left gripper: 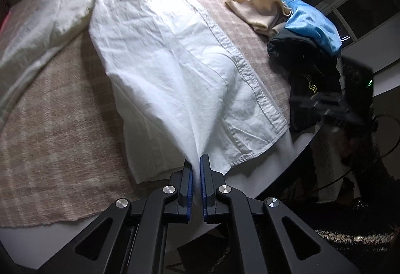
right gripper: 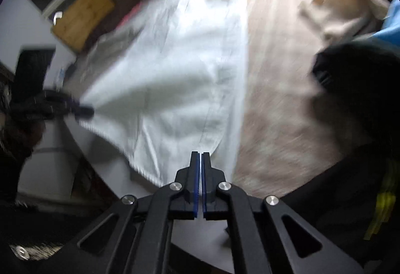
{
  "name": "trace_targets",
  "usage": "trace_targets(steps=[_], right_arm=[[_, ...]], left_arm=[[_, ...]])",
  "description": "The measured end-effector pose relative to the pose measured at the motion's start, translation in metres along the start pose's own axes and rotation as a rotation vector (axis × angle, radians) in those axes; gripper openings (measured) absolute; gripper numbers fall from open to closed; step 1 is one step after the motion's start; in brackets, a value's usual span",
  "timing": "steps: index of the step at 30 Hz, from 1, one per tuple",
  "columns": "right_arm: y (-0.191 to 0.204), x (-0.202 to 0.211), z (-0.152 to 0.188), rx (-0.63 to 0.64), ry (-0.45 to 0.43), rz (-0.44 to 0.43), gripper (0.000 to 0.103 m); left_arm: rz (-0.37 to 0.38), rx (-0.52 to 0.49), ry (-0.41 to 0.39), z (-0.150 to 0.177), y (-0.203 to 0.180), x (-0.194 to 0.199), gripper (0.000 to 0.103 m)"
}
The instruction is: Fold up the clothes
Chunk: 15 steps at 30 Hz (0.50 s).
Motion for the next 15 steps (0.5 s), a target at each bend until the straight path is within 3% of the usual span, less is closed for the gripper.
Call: trace_targets(steps=[2,7,11,15], right_arm=[[-0.012,0.014,-0.004,-0.009,-0.036,0.052,0.001],[-0.015,-0.016,0.004,-0.026,0.08,0.081,0.002],[-0.015,-0.03,0.004,-0.072,0.141,0.034,0.033],[-0.014,-0.028,0.0,-0.091,0.132,0.008,0.033]], left_arm=[[-0.019,-0.016,0.003,0.004,0.002,-0.001,0.004],[-0.019,0.047,0.054,0.017,0.023,-0.028,0.002],[-0.007,0.06,0.045,0.018,0.024,-0.029,0.002],[-0.002,0.061,0.028,0.013,0.024,-0.022,0.002]])
Point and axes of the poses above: each gripper's, at about its wrist camera, not at the fingertips, and x roughly against the way its jaws point, y to its left, z to its underside, the point moved 5 cm from there along -x, roughly the way its jaws point, and after that the axes turned 15 degrees about z, right-handed, at the moved point
